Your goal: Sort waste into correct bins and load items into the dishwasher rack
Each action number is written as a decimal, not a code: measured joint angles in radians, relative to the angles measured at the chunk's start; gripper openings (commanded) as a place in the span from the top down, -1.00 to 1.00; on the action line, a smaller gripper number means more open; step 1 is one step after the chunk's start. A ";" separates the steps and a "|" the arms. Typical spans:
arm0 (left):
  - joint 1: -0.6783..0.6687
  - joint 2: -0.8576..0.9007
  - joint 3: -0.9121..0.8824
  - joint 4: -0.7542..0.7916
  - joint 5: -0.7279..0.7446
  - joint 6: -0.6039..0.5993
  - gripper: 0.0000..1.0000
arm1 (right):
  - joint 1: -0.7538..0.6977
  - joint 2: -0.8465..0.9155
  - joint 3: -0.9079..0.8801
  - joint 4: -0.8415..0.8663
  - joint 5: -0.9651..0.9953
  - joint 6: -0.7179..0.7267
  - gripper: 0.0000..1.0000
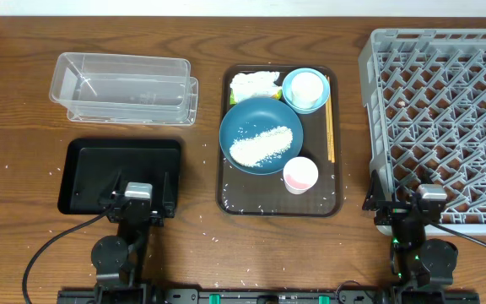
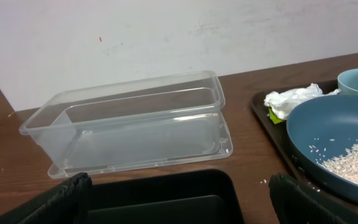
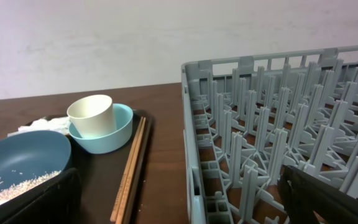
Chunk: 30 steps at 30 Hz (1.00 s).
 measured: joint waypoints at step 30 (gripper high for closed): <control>0.000 0.000 0.000 0.000 0.000 0.000 -0.86 | 0.000 0.000 0.000 0.053 -0.026 0.066 -0.98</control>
